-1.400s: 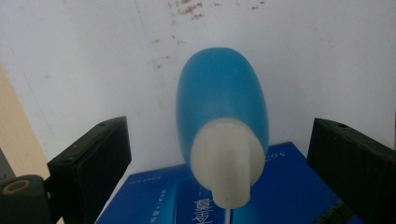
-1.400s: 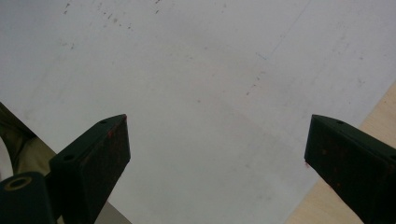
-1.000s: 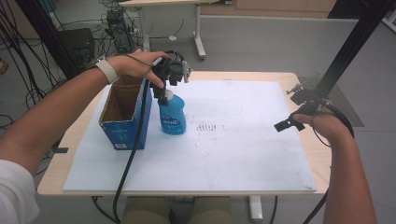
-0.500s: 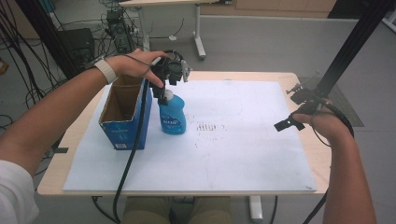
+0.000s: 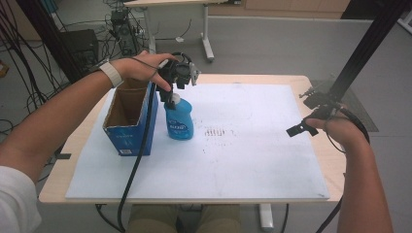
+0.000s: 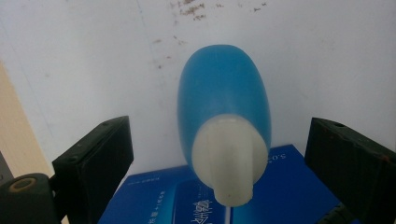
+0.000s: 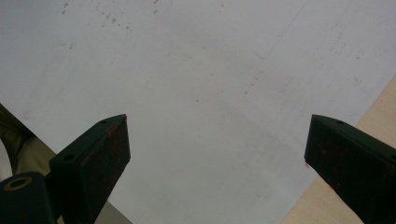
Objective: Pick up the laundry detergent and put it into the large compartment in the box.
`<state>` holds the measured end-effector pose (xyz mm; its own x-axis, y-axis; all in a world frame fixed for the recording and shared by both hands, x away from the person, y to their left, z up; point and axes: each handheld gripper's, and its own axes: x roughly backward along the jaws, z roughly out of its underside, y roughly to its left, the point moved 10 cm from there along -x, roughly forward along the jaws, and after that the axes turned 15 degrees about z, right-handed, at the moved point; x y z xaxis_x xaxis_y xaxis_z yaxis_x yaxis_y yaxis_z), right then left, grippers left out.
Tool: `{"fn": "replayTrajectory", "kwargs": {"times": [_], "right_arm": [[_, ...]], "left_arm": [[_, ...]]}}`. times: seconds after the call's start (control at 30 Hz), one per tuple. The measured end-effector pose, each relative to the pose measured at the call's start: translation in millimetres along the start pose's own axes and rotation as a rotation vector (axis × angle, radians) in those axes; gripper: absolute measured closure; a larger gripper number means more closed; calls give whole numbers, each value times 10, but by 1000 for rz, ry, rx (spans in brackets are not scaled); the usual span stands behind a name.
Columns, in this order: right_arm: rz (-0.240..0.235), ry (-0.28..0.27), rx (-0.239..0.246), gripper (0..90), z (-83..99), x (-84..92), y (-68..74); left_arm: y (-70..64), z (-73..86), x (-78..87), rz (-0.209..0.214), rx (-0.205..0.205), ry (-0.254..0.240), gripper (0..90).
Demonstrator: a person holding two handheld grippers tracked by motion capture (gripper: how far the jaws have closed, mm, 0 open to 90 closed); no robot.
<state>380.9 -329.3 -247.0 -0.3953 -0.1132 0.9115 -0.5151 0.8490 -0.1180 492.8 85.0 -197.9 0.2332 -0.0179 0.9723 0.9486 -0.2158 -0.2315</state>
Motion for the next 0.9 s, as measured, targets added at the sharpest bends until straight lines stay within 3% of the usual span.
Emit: {"fn": "replayTrajectory", "kwargs": {"times": [0.9], "right_arm": [[-2,-5,1,66,-5,9,-3]], "left_arm": [[4,-21,-2,0,6,-3,84]]}}
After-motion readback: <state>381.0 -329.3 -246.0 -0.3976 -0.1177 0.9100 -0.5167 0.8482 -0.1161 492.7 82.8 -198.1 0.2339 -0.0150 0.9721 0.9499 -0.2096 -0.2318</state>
